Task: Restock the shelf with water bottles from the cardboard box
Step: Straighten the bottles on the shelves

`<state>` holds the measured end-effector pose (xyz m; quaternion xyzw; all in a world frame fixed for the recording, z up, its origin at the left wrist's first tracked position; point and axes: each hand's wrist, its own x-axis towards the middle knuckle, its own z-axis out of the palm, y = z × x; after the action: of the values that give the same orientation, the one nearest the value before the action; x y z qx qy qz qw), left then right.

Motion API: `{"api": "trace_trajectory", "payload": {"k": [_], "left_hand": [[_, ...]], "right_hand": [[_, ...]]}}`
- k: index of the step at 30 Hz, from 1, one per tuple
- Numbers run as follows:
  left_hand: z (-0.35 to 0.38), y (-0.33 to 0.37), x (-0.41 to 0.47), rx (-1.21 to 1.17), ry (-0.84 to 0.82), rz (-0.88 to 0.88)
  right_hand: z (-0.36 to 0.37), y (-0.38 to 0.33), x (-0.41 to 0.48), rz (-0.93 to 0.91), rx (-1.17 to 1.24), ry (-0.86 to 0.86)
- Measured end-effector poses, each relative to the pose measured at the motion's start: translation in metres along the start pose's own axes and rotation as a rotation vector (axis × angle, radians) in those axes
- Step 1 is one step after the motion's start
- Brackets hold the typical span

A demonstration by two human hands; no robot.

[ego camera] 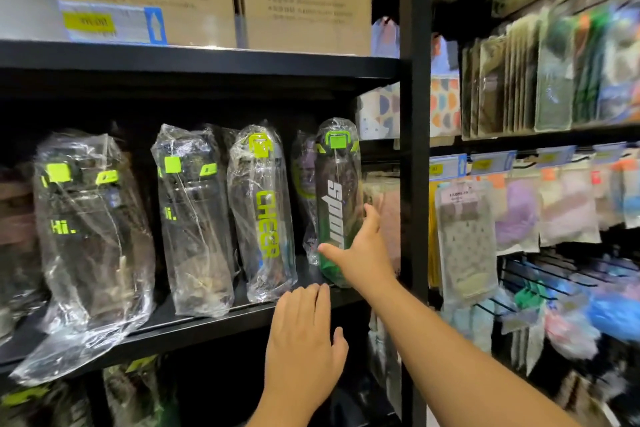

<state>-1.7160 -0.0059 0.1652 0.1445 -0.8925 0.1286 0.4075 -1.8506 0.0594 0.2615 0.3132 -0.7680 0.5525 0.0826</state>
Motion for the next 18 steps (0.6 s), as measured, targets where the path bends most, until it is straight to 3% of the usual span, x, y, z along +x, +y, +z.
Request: {"api": "trace_trajectory", "payload": {"k": [8,18], "left_hand": [[0.004,-0.001,-0.004,0.009,0.012,0.016],[0.012,0.013,-0.002,0.012,0.051,-0.091]], "right_hand": [[0.0,0.015,0.002,-0.025,0.023,-0.037],[-0.014,0.017,-0.001,-0.073,0.016,-0.137]]}}
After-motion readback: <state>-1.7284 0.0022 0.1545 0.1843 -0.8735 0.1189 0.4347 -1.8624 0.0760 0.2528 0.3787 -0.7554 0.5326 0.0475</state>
